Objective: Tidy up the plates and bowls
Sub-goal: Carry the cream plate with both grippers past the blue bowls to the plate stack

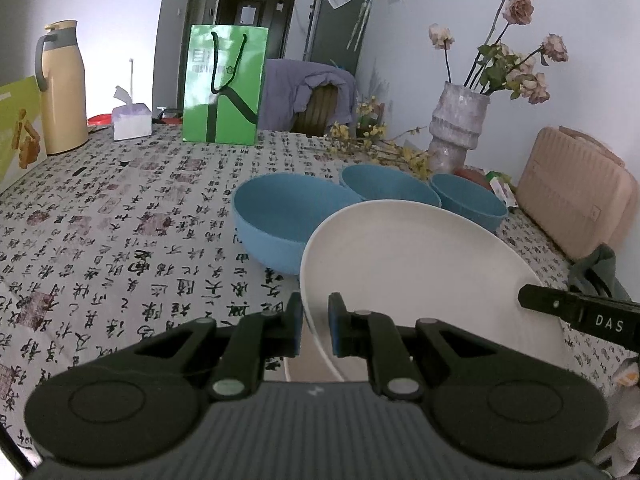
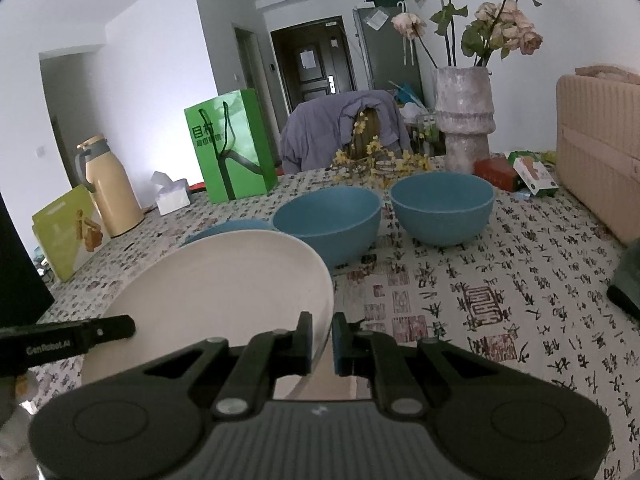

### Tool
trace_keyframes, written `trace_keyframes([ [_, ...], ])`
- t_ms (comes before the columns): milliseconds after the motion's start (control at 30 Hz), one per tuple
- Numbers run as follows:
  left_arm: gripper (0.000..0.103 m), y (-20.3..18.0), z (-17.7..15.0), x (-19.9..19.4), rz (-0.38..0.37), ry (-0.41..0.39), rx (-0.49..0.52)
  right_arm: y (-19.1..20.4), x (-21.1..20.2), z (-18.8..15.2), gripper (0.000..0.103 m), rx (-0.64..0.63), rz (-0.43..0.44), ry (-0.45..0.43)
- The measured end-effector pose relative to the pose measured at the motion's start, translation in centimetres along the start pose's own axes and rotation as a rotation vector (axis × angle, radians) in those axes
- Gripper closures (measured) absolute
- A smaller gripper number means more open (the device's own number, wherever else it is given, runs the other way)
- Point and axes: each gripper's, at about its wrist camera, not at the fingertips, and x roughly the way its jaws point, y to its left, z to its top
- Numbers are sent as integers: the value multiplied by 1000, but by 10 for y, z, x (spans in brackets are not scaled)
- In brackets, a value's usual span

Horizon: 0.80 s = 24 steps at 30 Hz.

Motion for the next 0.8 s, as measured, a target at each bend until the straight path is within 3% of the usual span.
trace_keyframes([
  [800,89,1,-21,19,9,65,22,-7,20,-21,93,9,-17,66],
])
